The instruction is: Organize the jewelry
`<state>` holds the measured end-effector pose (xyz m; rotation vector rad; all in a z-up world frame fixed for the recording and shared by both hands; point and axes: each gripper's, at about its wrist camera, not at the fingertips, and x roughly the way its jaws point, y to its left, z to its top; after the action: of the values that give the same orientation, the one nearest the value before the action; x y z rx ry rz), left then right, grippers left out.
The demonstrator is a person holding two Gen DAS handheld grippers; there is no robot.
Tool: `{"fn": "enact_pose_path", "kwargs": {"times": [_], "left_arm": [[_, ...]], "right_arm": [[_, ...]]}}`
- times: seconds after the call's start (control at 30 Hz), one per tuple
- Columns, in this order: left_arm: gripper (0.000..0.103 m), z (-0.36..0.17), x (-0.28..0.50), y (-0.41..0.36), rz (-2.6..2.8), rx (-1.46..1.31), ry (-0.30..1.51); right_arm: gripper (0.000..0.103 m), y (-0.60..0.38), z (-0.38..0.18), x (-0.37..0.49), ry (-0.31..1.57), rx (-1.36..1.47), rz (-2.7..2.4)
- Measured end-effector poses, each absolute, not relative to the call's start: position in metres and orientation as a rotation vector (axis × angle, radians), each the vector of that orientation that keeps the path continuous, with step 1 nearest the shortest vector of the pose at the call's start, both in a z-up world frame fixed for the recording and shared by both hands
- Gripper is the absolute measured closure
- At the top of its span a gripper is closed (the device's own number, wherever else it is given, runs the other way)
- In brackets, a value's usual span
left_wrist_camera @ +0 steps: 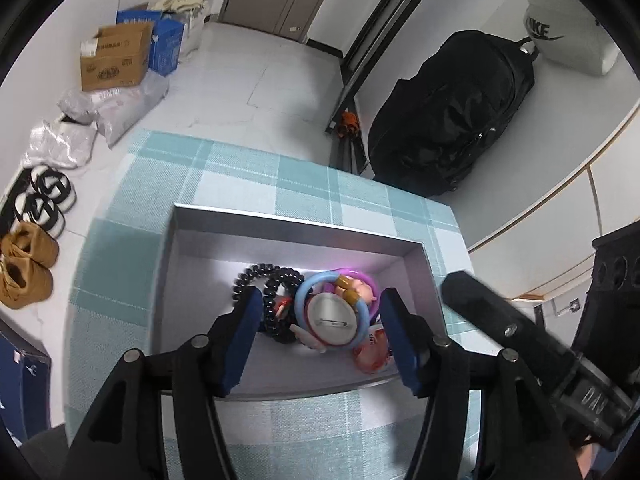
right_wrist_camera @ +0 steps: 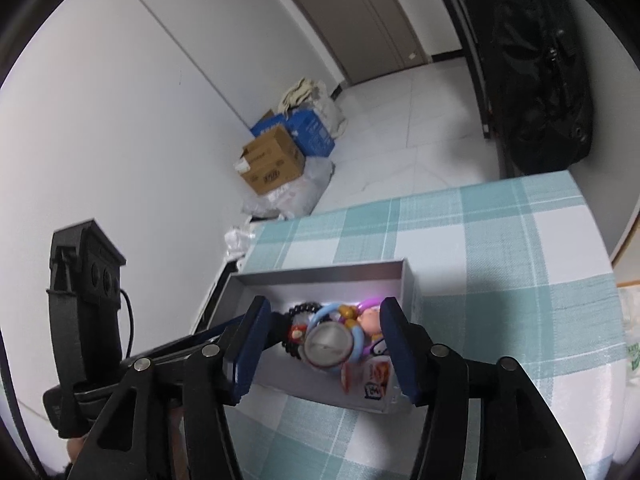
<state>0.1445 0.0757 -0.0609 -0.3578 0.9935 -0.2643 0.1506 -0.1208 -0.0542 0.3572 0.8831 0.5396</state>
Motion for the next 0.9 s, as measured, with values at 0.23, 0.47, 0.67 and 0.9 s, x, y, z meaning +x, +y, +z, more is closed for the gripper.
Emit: {"fn": "enact_pose_path", "kwargs": {"times": [0.23, 0.47, 0.67, 0.9], "left_arm": [[0.046, -0.046, 0.123, 0.073, -0.227, -0.245, 0.905], [0.028, -0.024, 0.093, 0.073, -0.141, -0.155, 0.799], [0.019, -0.011, 0.073, 0.077, -0.086, -0.163, 0.692], [0.019, -0.006, 0.057, 0.078, -0.068, -0.147, 0.645]], "right_arm": [[0.038, -0.133, -0.042, 0.14, 0.827, 0.365, 0.514], [0.037, -0.134, -0.03, 0.117, 0.773, 0.334, 0.559], [0.032, -0.138, -0.022, 0.093, 0.719, 0.302, 0.57], [0.02, -0.143, -0.013, 0.073, 0.686, 0.28, 0.572]]}}
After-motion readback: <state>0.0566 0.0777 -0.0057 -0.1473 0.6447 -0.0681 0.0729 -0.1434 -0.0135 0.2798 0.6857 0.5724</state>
